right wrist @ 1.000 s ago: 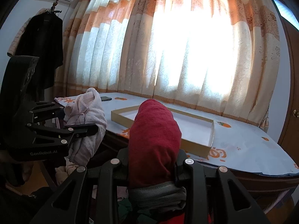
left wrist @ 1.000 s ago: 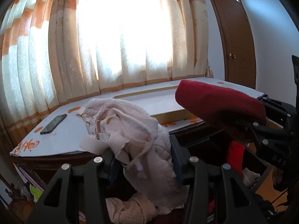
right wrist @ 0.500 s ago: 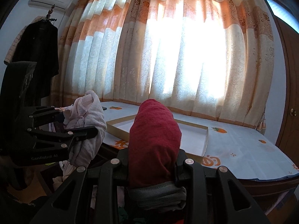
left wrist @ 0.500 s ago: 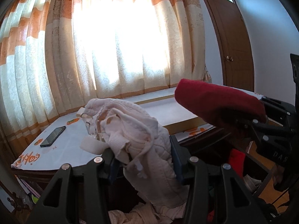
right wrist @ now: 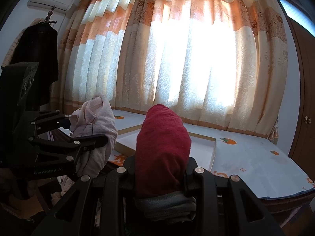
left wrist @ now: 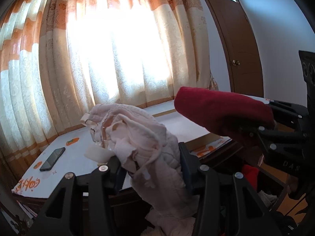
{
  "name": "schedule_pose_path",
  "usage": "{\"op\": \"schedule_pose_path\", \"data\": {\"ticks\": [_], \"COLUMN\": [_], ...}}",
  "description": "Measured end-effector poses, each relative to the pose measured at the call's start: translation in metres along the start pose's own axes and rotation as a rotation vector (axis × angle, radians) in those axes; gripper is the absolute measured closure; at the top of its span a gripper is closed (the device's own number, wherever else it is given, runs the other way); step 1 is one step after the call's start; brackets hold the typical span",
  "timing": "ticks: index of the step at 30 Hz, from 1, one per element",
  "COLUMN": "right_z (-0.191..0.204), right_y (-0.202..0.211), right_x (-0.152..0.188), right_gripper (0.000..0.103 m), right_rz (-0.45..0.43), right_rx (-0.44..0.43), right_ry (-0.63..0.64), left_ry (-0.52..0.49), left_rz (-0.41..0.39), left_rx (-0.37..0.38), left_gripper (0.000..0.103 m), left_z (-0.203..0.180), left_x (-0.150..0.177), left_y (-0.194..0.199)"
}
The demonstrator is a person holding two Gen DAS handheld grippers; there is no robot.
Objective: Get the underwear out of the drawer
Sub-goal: 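Carry both held underwear up over the wooden tray on the table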
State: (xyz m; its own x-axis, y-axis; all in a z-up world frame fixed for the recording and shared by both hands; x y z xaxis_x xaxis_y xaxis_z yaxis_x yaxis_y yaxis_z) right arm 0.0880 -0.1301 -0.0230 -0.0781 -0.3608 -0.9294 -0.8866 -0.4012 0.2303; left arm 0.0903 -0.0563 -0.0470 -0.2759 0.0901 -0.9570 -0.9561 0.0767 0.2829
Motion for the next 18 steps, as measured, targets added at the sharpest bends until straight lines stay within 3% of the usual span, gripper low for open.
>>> {"op": "schedule_pose_path", "data": {"ticks": [18], "right_z": [-0.019], "right_y": [-0.02], "right_x": [-0.017], "right_gripper": [0.07], "right_rz": [-0.003], "right_rx": [0.025], "right_ry": [-0.002], "left_ry": [-0.033], "left_rz": [-0.019], "left_rx": [0.024], "left_gripper": [0.056], "left_z": [-0.005], "left_x": [-0.022], "left_y": [-0.02]}}
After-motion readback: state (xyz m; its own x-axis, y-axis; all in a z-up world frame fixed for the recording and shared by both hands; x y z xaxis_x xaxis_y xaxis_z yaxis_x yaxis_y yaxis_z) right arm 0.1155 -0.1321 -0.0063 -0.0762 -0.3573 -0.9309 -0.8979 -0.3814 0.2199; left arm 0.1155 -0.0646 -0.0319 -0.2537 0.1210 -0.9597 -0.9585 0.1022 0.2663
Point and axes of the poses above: each gripper's, at about its wrist camera, not at the fingertips, and y roughly against the way its jaws point, z to its left, x to its underside, the point moved 7 cm from there along -y, roughly the way its jaws point, and after that the axes turned 9 degrees about y, right-handed, at the moved point
